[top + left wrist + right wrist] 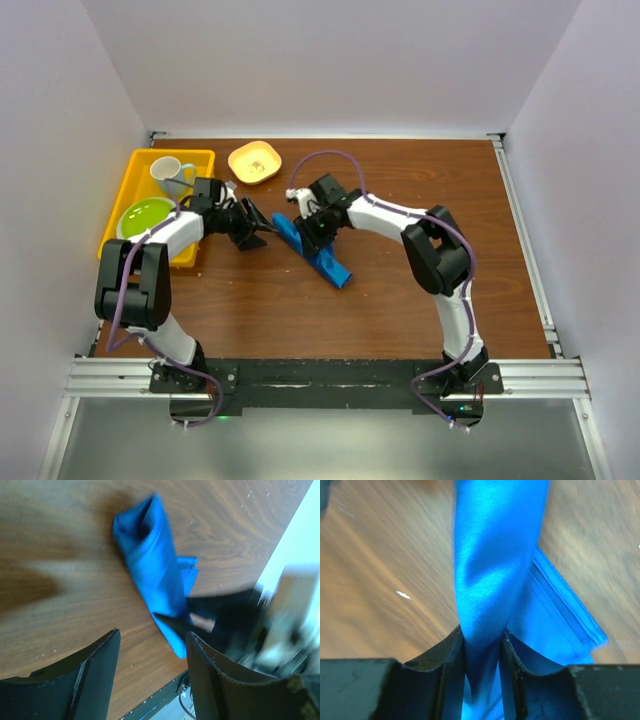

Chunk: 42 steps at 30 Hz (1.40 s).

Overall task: Fold the napkin, place the utensils inside, and roll it up
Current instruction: Roll the napkin with the utensil

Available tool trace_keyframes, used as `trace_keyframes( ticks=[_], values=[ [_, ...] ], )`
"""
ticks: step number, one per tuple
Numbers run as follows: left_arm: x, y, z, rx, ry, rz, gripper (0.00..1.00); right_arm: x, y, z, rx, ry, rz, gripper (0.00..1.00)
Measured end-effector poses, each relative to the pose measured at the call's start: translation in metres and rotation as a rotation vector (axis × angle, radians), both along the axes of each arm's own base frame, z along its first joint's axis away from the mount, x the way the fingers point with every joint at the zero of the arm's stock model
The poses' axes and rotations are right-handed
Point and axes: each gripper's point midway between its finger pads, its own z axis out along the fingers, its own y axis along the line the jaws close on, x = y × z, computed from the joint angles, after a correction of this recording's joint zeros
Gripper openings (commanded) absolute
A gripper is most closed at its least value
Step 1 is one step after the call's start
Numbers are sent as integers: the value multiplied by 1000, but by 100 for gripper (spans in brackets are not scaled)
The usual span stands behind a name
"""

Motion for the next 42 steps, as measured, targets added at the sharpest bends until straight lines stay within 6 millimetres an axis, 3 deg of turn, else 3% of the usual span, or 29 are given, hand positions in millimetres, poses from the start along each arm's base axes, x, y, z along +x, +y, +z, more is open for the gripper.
trace_keyframes(
  ticks=[2,5,8,13,15,21,28,36,42],
  values=[
    [-5,-1,0,1,6,-3,56,5,5,-1,125,126,-36,29],
    [-8,-10,5,-4,-10,-25,45,10,9,-1,326,340,-93,28],
    [-10,-31,12,-30,-56,-77,35,9,11,-2,505,549,-142,27],
    [-4,-69,14,-95,-124,-153,21,1,8,0,662,786,-170,27],
    [2,-75,8,-109,-135,-153,13,2,7,1,673,797,-173,27],
    [32,-84,-3,-156,-213,-128,2,4,3,3,690,814,-167,31],
    [50,-90,-7,-214,-333,-109,1,1,-1,2,683,834,-171,38],
    [54,-91,-37,-216,-325,-102,1,3,-9,6,670,850,-203,50],
    [55,-91,-38,-216,-338,-107,0,6,-12,7,631,833,-224,56]
  ],
)
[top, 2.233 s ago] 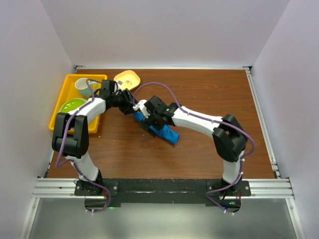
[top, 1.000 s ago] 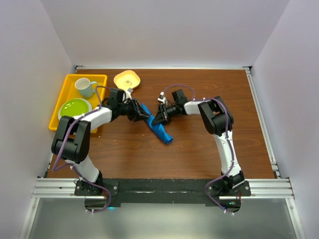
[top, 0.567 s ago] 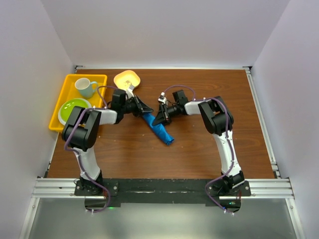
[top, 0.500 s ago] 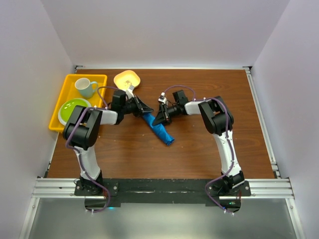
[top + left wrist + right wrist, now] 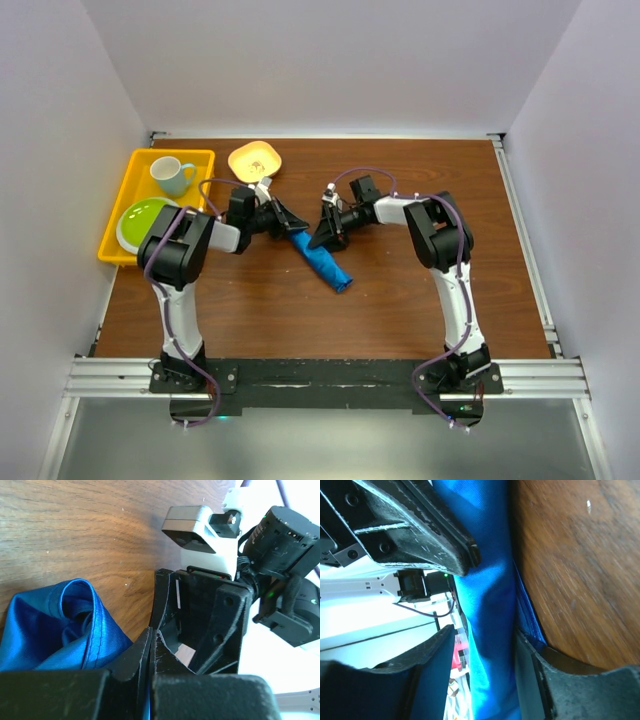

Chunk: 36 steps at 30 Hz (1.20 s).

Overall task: Fold the napkin, place the utensils inside, and roll it up
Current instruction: Roll the napkin with the utensil

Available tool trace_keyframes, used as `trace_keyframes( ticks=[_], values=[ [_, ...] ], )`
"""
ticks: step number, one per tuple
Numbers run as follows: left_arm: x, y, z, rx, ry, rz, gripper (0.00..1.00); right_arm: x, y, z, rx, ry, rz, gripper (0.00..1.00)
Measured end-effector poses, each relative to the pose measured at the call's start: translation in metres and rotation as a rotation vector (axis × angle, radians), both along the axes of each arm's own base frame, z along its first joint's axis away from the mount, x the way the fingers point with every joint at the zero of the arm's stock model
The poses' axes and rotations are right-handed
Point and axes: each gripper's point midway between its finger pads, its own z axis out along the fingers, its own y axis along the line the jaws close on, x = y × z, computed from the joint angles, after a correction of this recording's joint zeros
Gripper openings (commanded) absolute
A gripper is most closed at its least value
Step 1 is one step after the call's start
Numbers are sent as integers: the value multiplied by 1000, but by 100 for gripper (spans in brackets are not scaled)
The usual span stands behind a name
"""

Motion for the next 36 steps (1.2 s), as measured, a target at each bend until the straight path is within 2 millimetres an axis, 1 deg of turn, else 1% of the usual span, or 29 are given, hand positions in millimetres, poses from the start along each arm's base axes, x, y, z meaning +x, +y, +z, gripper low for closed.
trace_keyframes(
  ticks=[1,3,4,7,8,11,13,14,17,19,21,23,24,26,28,30,31,33,34,36],
  values=[
    [0,0,0,0,0,-1,0,0,0,1,-9,1,0,60],
    [1,-1,-1,0,-3,-3,0,0,-2,3,-28,2,3,64],
    [1,-1,-1,-1,-4,-4,0,0,-3,4,-41,-1,3,69],
    [2,-1,-2,-2,-3,-7,0,2,-7,9,-102,-35,-2,75],
    [2,-1,-3,-3,-4,-8,0,3,-9,11,-128,-53,-2,78],
    [2,-2,-4,-6,-3,-13,0,7,-18,13,-221,-102,-7,81],
    [3,-3,-4,-7,-3,-16,0,11,-27,14,-301,-150,-11,82],
    [3,-3,-4,-7,-3,-17,0,14,-32,14,-342,-177,-14,86],
    [3,-3,-5,-8,-2,-19,0,18,-50,15,-470,-262,-23,92],
    [3,-4,-4,-8,-2,-20,0,24,-60,20,-554,-355,-23,93],
    [4,-4,-5,-8,3,-20,0,28,-65,28,-632,-474,-7,98],
    [5,-5,-5,-8,6,-23,0,29,-61,39,-703,-623,33,98],
    [5,-5,-5,-8,10,-24,0,26,-52,47,-726,-711,67,98],
    [6,-5,-5,-7,15,-26,0,18,-36,57,-750,-841,124,98],
    [6,-5,-5,-6,23,-27,0,9,-19,61,-768,-949,187,97],
    [6,-5,-5,-5,29,-28,0,2,-7,57,-793,-1025,244,94],
    [6,-6,-5,-4,35,-29,0,0,-6,53,-811,-1048,268,93],
    [6,-6,-6,-2,46,-30,0,-1,-9,44,-851,-1072,301,92],
    [7,-6,-6,-2,51,-33,0,1,-13,38,-874,-1080,311,90],
    [7,-7,-6,-5,58,-39,0,4,-20,27,-916,-1088,331,89]
  ],
)
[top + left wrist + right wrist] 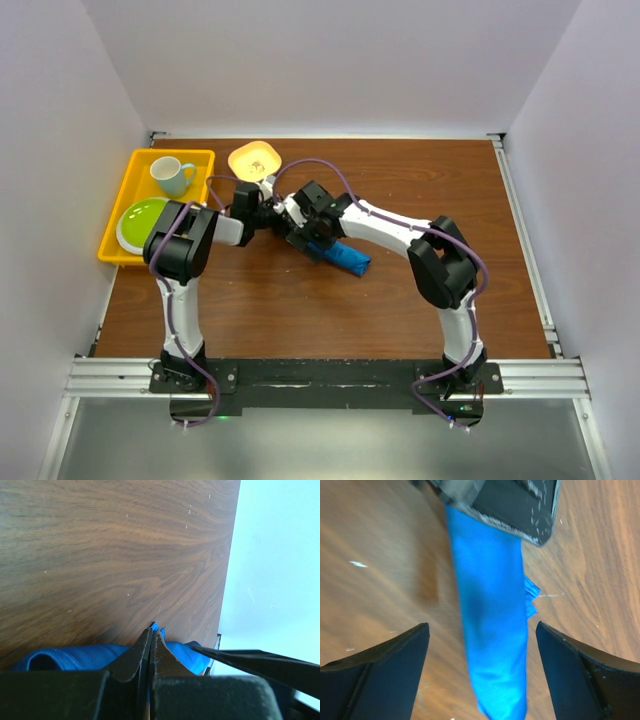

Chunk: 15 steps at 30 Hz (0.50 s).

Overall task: Fold the napkin, place the utensils inside, and roll it up
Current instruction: Roll the napkin with the utensil

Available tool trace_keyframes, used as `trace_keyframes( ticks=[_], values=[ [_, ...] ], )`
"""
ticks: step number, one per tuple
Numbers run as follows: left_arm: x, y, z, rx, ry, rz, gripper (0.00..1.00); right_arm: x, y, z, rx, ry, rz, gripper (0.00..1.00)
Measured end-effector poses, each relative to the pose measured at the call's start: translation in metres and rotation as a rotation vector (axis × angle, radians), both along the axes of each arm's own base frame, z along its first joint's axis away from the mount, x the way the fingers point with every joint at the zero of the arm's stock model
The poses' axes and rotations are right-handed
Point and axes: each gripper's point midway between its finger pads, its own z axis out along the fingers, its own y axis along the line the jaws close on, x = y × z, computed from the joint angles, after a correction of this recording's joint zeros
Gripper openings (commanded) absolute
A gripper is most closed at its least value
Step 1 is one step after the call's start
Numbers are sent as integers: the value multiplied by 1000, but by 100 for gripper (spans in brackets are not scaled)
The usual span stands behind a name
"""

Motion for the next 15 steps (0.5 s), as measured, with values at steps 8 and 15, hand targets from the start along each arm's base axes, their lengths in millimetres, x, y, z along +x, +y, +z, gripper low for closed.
trace_keyframes(
  ticks=[8,15],
  values=[
    [1,-2,-1,-3,29,-16,0,8,-14,-29,-92,-22,0,79],
    [0,-3,-1,-6,37,-23,1,12,-9,-31,-76,-31,5,61]
  ],
)
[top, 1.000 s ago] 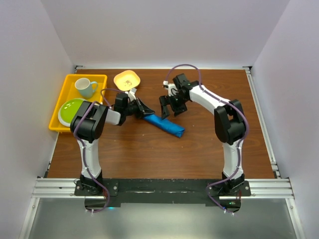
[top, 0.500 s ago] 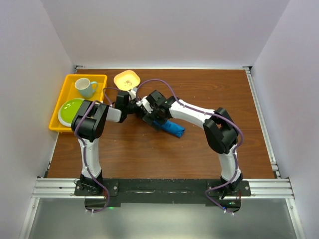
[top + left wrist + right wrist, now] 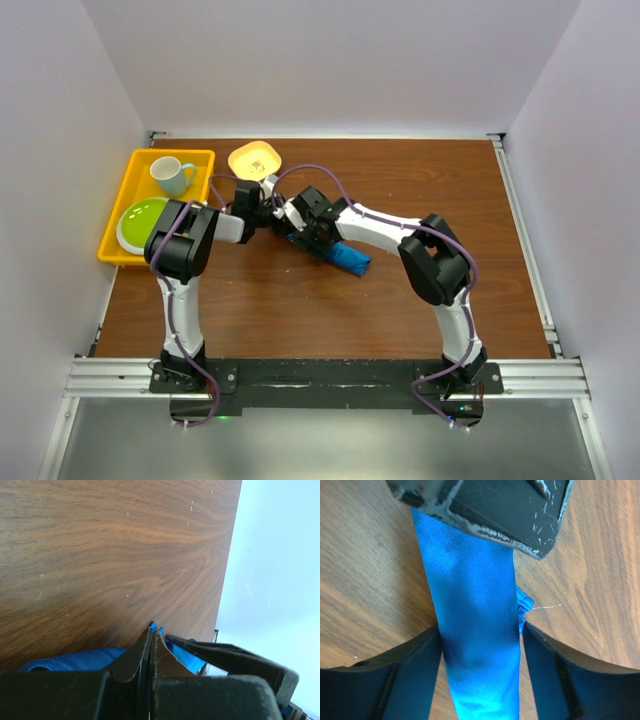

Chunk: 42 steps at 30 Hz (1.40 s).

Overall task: Fold the napkin, place the utensils inside, and roll it up
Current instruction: Roll the napkin with the utensil

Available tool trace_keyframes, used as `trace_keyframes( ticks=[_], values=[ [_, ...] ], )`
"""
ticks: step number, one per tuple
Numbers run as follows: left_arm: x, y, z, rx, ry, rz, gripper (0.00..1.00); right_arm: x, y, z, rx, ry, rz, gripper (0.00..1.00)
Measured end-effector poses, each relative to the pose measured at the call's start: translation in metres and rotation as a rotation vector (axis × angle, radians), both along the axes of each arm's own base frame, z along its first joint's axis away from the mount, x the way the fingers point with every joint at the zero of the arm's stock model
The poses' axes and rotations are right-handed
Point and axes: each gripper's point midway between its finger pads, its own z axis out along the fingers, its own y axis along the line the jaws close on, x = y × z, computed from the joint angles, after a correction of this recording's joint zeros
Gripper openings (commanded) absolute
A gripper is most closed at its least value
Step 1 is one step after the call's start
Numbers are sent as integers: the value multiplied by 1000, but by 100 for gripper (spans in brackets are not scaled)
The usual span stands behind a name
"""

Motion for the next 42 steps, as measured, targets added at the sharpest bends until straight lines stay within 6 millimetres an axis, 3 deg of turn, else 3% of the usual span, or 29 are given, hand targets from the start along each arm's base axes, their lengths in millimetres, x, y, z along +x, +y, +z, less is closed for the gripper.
trace_keyframes(
  ticks=[3,9,12,16,21,26,31,33,39,42],
  values=[
    [0,0,0,1,7,-2,6,1,1,-1,6,2,-13,48],
    [3,17,5,38,27,10,18,0,7,-5,69,61,-64,35],
    [12,39,17,69,6,35,21,0,7,-6,111,103,-96,33],
    [29,63,55,95,-86,63,21,4,8,-5,230,226,-172,30],
    [26,53,89,60,-169,26,21,7,3,-2,457,468,-312,33],
    [10,21,98,-20,-178,-42,21,1,-1,-1,691,722,-458,34],
    [-1,-16,86,-117,-148,-95,21,-10,-4,-3,846,906,-548,34],
    [-2,-30,71,-154,-124,-108,20,-13,-6,-3,894,951,-567,34],
    [-3,-44,25,-190,-29,-103,19,-15,-10,-3,967,1027,-578,38],
    [-2,-44,11,-187,-7,-97,18,-14,-12,-3,982,1032,-579,41]
  ],
)
